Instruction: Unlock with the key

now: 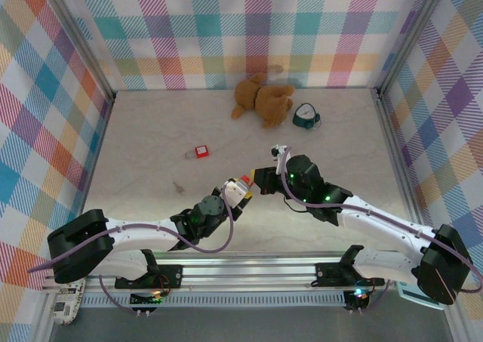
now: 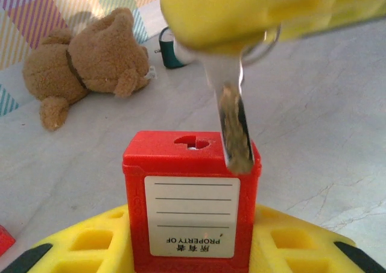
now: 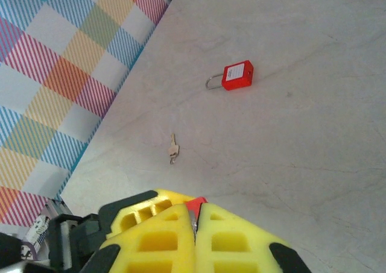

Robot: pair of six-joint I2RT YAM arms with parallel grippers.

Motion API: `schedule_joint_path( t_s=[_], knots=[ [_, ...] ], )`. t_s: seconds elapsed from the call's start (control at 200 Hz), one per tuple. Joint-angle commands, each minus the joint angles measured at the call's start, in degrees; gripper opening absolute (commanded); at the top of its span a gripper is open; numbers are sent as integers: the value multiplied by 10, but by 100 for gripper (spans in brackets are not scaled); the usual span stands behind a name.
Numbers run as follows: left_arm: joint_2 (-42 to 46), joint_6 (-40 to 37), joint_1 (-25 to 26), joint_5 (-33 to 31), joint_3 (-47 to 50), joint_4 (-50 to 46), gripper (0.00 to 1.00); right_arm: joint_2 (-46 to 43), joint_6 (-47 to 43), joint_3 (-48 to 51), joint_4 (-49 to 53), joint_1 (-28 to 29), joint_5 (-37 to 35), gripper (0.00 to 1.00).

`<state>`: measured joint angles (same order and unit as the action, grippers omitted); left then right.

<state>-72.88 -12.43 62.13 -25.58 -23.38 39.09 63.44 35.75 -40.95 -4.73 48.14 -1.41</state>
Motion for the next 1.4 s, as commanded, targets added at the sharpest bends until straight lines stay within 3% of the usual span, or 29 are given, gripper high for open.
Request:
schedule_joint_path(
  t_s=[0.0,0.645,1.395],
  knots=[
    [23,16,4,3,-5,15,34,2,-24,-16,-28,4,-10,1],
    [20,44,4,23,-11,-2,32,9,-51,-15,-50,6,-50,1],
    [10,91,2,-23,-43,7,28,20,-67,19,-36,35,-31,1]
  ],
)
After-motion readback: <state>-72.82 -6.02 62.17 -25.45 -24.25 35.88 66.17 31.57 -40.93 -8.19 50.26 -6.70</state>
